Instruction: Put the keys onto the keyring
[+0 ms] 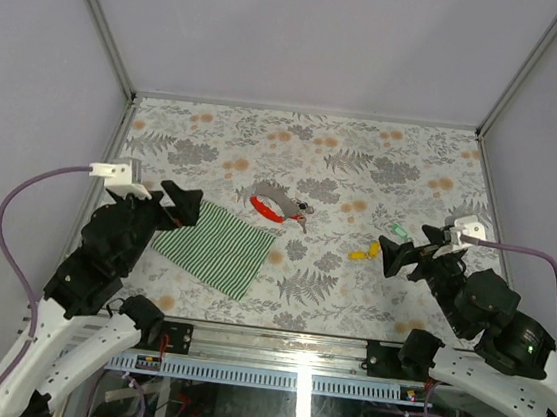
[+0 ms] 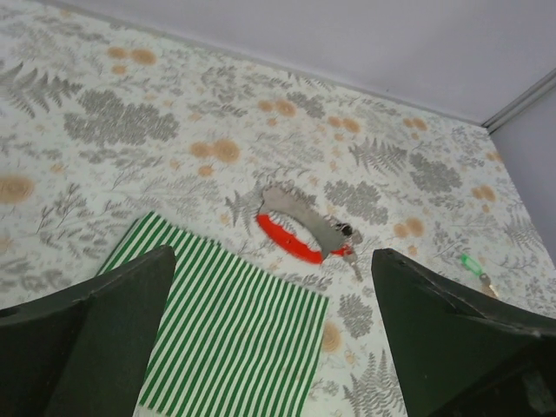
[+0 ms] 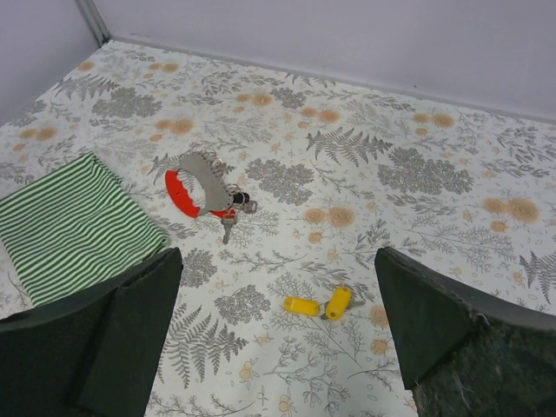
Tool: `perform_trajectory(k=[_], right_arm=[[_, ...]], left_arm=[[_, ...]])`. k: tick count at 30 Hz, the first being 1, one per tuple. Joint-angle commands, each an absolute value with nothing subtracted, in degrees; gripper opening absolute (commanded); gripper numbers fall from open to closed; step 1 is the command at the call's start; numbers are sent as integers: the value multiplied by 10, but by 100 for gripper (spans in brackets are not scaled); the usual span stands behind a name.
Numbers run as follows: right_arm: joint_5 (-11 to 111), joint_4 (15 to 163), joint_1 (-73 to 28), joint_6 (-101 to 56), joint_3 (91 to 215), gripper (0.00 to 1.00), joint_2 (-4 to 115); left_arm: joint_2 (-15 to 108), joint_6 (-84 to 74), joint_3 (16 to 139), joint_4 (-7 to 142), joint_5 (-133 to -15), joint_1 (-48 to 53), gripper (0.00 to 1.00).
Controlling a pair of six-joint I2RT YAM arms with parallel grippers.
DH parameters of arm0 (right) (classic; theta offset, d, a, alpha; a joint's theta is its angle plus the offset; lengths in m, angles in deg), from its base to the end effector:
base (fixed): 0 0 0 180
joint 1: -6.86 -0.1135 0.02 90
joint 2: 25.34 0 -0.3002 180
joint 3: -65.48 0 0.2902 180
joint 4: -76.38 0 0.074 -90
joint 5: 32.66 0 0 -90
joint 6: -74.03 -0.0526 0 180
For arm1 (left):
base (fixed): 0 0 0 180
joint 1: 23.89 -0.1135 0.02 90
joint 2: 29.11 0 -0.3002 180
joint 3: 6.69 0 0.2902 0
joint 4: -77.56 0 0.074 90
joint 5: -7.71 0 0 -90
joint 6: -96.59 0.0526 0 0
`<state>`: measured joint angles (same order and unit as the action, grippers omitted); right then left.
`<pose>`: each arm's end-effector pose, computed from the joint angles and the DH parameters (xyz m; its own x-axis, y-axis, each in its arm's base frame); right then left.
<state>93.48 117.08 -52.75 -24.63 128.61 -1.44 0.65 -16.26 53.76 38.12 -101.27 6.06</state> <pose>0.0707 0.0592 0.4157 -0.0728 0.1162 -0.9906 -0.3919 0.9100 0.1356 0.1223 -0.0507 0.3918 -0.1966 -0.3105 -0.9300 0.1272 0.9324 -0.3382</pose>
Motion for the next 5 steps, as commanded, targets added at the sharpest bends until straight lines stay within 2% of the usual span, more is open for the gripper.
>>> perform_trajectory(k=[1, 5], right_arm=[[968, 1122, -527, -237, 1256, 99, -35], [985, 1126, -527, -245, 1242, 99, -21]], left_arm=[[-54, -175, 480, 361, -1055, 63, 100], [-64, -165, 469, 351, -1058, 63, 100]])
